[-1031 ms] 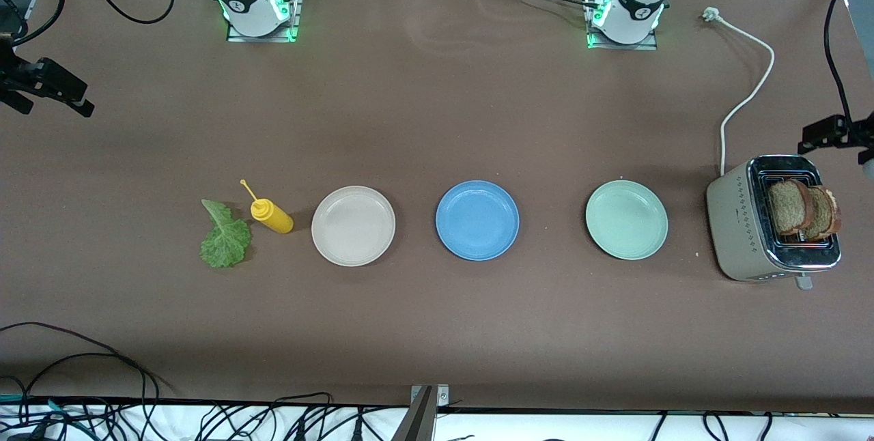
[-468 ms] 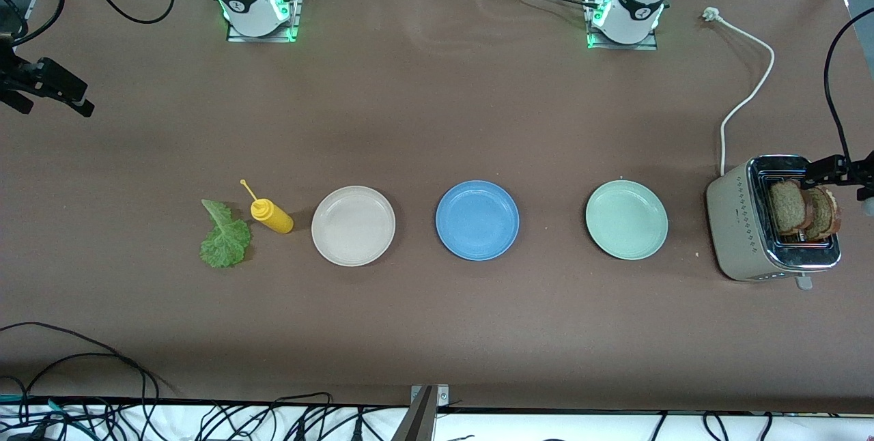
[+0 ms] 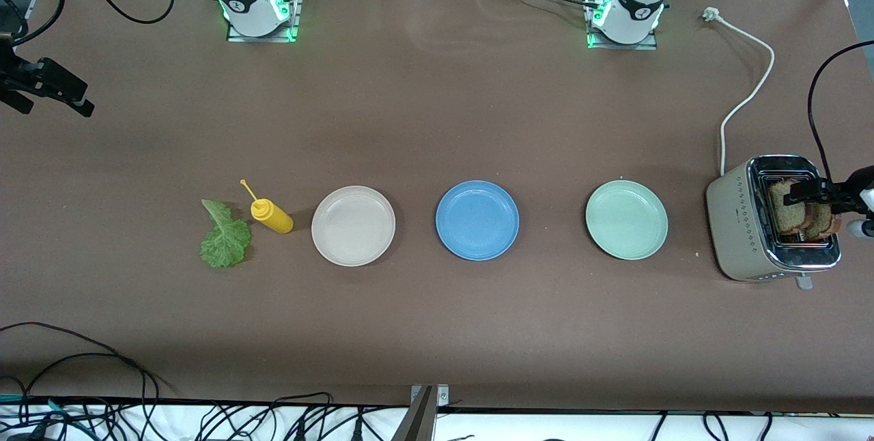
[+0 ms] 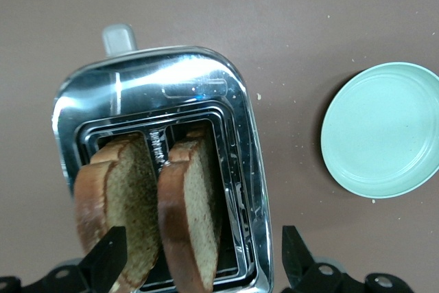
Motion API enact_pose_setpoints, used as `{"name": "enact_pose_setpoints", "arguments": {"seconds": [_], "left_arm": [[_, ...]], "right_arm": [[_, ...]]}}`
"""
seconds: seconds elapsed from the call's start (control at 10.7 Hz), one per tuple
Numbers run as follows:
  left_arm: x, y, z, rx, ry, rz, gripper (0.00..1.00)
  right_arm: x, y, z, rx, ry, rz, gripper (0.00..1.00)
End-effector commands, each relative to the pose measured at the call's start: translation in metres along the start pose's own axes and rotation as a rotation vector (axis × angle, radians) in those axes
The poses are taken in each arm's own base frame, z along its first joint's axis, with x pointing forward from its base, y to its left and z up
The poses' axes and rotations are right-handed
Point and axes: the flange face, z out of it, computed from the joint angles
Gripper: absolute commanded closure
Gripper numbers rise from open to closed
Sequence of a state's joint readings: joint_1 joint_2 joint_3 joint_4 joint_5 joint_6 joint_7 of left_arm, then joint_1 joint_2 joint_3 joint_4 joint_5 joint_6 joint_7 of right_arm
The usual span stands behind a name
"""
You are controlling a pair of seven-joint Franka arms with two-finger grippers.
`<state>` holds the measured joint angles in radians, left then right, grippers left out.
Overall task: Make sandwich in blue plate with both arms
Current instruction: 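Lower the left gripper and grasp the outer bread slice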
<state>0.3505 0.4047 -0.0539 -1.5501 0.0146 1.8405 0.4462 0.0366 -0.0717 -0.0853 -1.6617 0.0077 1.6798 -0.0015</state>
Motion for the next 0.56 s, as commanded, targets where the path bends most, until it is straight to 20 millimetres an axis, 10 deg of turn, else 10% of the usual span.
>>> {"name": "enact_pose_setpoints", "arguments": {"seconds": [0.0, 0.37, 0.47], "left_arm": [[0.005, -0.006, 0.017, -0.065, 0.012, -0.004, 0.11], [0.000, -0.013, 0.033, -0.088, -0.031, -0.017, 1.00], [-0.001, -0.012, 0.033, -0.092, -0.038, -0.023, 1.00]], "right_arm": [[-0.001, 0.001, -0.006, -0.012, -0.004, -0.006, 0.00], [-0.001, 0.002, -0.006, -0.012, -0.004, -0.004, 0.00], [-0.001, 0.002, -0.006, -0.012, -0.004, -0.004, 0.00]]}}
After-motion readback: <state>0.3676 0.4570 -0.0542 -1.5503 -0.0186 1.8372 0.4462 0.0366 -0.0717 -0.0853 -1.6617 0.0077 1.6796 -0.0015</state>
